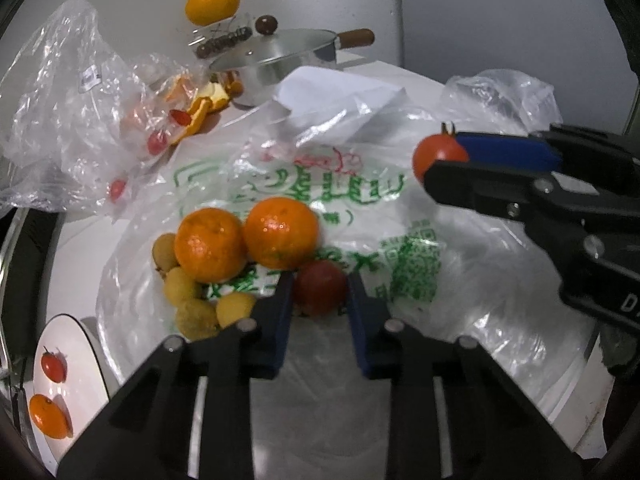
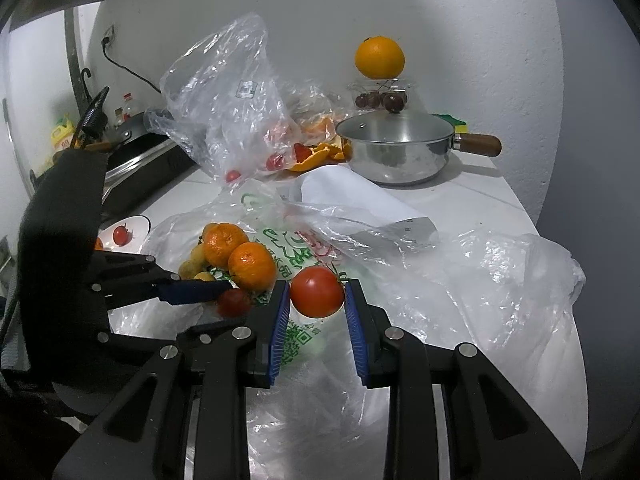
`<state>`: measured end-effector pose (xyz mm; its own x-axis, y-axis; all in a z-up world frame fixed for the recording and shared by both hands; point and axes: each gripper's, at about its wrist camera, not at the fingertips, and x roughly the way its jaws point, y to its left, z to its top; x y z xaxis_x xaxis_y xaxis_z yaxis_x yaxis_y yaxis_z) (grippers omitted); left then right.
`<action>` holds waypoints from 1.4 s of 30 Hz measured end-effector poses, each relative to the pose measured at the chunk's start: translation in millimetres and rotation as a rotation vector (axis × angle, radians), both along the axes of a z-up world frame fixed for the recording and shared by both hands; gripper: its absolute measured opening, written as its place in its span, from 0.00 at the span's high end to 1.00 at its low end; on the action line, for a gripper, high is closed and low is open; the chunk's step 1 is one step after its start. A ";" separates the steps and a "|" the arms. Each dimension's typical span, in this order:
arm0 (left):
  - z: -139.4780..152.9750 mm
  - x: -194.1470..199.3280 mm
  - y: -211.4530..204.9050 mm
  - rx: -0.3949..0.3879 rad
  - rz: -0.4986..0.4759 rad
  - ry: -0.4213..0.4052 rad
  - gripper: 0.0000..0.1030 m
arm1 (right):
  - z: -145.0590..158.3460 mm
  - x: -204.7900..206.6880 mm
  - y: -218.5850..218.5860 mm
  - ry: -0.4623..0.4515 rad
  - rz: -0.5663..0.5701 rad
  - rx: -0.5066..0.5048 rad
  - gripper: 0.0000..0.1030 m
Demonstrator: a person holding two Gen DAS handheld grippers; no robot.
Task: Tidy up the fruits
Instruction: 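Carry both held tomatoes from the bag toward the white plate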
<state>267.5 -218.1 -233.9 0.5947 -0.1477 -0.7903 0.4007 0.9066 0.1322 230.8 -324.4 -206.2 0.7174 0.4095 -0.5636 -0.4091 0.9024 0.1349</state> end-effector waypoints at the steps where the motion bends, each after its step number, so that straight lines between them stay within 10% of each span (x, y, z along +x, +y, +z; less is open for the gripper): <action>1: 0.2 -0.4 0.5 -0.006 -0.003 0.001 0.74 | 0.2 -0.3 0.3 0.000 -0.001 -0.002 0.71; 42: 66.9 -70.1 65.7 -0.176 0.015 -0.137 0.74 | 47.3 -50.7 48.3 -0.084 0.008 -0.081 0.71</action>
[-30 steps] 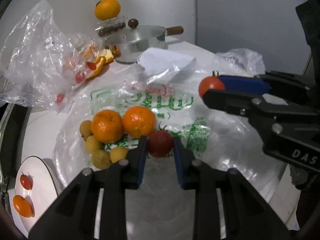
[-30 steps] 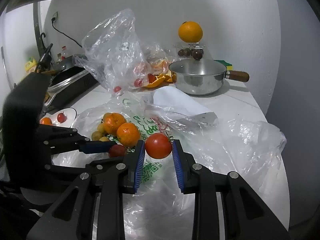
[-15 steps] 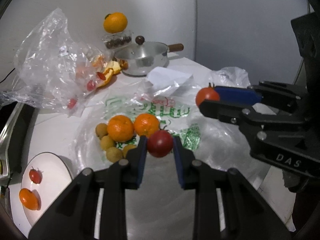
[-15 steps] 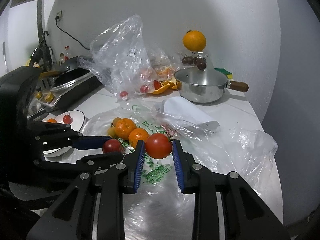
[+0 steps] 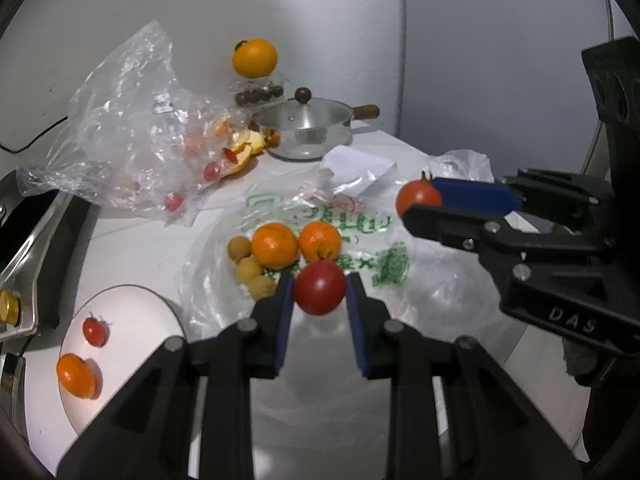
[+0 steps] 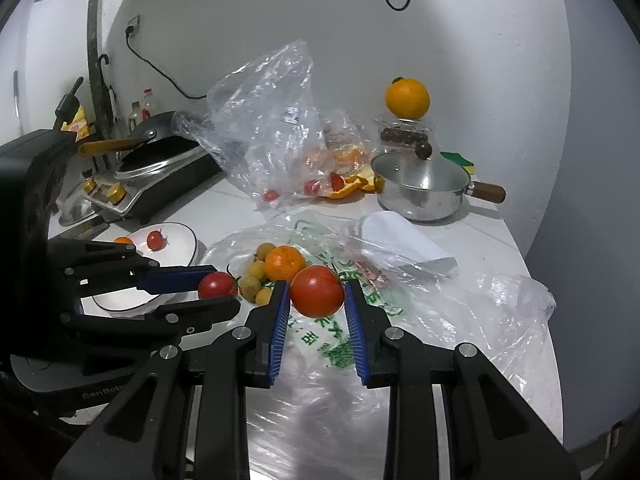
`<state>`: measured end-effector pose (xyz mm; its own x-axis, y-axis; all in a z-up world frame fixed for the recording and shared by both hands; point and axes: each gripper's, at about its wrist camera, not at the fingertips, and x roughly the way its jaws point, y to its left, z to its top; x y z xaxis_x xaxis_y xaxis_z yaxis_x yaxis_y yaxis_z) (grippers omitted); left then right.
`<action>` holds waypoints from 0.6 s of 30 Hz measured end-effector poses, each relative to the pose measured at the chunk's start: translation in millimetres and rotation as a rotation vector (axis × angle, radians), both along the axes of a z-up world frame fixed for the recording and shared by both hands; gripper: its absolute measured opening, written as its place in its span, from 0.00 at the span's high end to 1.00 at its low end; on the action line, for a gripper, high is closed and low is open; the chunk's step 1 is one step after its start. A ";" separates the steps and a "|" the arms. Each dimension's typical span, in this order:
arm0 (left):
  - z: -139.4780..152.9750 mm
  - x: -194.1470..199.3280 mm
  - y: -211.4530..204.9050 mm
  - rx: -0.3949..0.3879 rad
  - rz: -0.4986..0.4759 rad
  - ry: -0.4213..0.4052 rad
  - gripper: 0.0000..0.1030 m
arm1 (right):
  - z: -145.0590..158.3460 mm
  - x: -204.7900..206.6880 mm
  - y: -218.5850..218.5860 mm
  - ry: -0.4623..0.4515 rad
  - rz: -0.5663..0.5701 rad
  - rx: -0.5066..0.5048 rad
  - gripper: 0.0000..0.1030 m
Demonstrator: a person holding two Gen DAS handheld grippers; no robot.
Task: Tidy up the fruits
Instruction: 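Carry both held tomatoes from the bag toward the white plate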
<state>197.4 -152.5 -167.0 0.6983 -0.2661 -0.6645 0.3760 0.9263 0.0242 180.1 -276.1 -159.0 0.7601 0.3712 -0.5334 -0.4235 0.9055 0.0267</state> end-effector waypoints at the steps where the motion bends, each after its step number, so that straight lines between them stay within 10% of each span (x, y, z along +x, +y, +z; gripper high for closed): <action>1: 0.8 -2.0 3.5 -0.003 0.003 -0.002 0.74 | 0.5 -0.8 1.5 -0.001 0.002 -0.002 0.71; 18: 5.9 -26.9 63.5 -0.046 0.070 -0.013 0.74 | 10.4 -18.1 57.5 -0.015 0.065 -0.047 0.71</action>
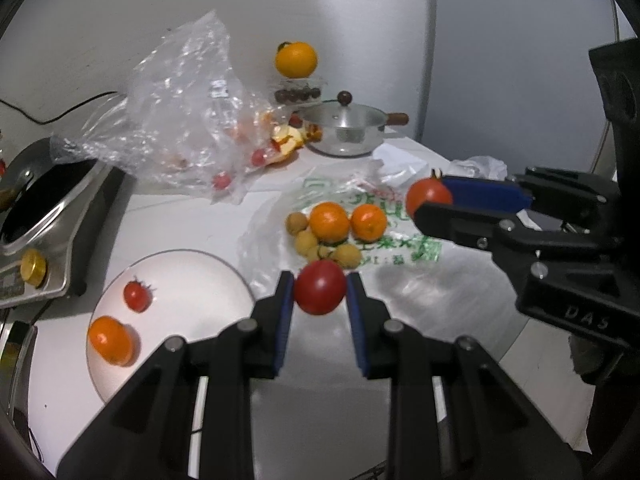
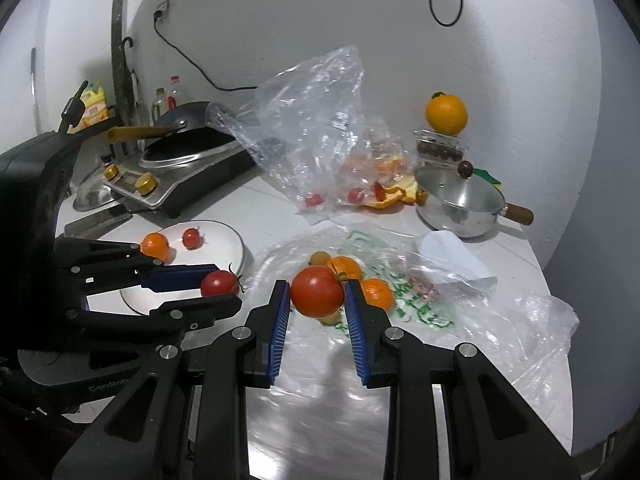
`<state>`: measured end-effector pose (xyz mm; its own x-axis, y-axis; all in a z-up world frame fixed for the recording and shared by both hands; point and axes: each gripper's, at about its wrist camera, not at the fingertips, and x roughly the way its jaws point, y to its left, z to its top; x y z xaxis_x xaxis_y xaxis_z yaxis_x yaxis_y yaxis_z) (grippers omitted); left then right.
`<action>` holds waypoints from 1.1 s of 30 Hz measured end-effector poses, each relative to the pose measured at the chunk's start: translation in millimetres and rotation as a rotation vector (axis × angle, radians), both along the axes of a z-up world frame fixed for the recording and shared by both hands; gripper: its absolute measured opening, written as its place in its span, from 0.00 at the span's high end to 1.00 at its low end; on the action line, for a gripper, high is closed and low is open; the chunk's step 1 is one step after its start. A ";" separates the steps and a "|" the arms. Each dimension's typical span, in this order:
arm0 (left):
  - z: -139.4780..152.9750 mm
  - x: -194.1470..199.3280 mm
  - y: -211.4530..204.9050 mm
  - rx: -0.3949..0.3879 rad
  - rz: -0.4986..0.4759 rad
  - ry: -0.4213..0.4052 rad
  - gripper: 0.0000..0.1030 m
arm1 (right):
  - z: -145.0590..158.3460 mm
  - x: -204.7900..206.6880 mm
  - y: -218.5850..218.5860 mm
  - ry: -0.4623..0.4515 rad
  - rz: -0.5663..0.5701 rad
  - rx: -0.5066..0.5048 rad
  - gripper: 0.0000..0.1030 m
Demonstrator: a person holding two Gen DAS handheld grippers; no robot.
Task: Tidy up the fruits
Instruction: 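Carry both held tomatoes from the bag toward the white plate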
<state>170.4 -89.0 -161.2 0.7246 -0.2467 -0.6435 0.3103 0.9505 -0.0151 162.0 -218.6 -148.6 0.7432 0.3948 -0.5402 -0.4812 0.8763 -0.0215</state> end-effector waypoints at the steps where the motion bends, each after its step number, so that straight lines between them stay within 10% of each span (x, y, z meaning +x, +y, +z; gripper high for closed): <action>1: 0.1 -1.9 4.6 -0.003 0.005 -0.002 0.74 | 0.4 -1.3 4.4 0.000 0.005 -0.002 0.71; 33: -26.5 -31.4 111.2 -0.051 0.133 0.022 0.74 | -11.0 -17.4 114.5 0.033 0.135 -0.091 0.71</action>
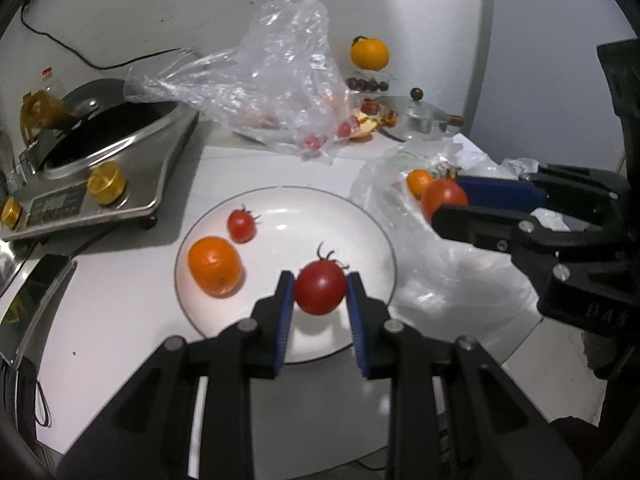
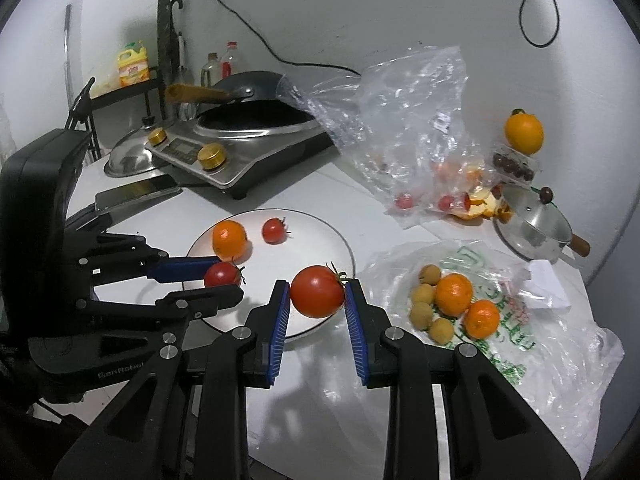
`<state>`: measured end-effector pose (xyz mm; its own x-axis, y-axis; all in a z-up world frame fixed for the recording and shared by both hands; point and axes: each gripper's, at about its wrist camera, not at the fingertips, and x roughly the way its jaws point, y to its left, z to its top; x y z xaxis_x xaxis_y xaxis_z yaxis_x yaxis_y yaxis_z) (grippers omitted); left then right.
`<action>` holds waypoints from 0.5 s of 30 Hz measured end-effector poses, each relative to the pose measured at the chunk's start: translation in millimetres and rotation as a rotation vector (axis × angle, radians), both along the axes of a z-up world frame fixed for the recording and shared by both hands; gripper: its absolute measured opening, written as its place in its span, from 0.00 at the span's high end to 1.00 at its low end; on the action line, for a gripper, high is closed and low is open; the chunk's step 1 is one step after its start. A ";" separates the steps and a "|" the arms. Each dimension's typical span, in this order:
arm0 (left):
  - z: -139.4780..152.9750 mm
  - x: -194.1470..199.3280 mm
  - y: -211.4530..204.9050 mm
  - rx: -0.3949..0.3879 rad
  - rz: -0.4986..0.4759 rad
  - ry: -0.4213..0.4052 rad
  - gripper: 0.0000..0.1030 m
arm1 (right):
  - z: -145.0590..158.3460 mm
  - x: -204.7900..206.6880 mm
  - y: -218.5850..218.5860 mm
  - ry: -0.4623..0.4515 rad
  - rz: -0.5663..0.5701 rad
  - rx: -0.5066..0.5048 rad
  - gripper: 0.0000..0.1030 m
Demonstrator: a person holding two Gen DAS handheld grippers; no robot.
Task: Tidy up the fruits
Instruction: 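Carry both held tomatoes from the bag toward the white plate, then lower both red tomatoes onto the white plate and open both tools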
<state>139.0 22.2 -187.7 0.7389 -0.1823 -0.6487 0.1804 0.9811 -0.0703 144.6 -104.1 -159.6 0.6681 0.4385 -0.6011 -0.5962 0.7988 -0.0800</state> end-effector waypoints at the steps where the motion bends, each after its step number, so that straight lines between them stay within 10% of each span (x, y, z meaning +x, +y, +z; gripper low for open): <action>1: -1.3 -0.3 3.9 0.002 0.007 0.001 0.74 | -0.8 0.3 2.1 0.002 0.003 -0.002 0.71; 15: -17.3 3.3 33.2 0.084 0.075 0.002 0.74 | -14.3 3.8 35.4 0.035 0.042 -0.038 0.71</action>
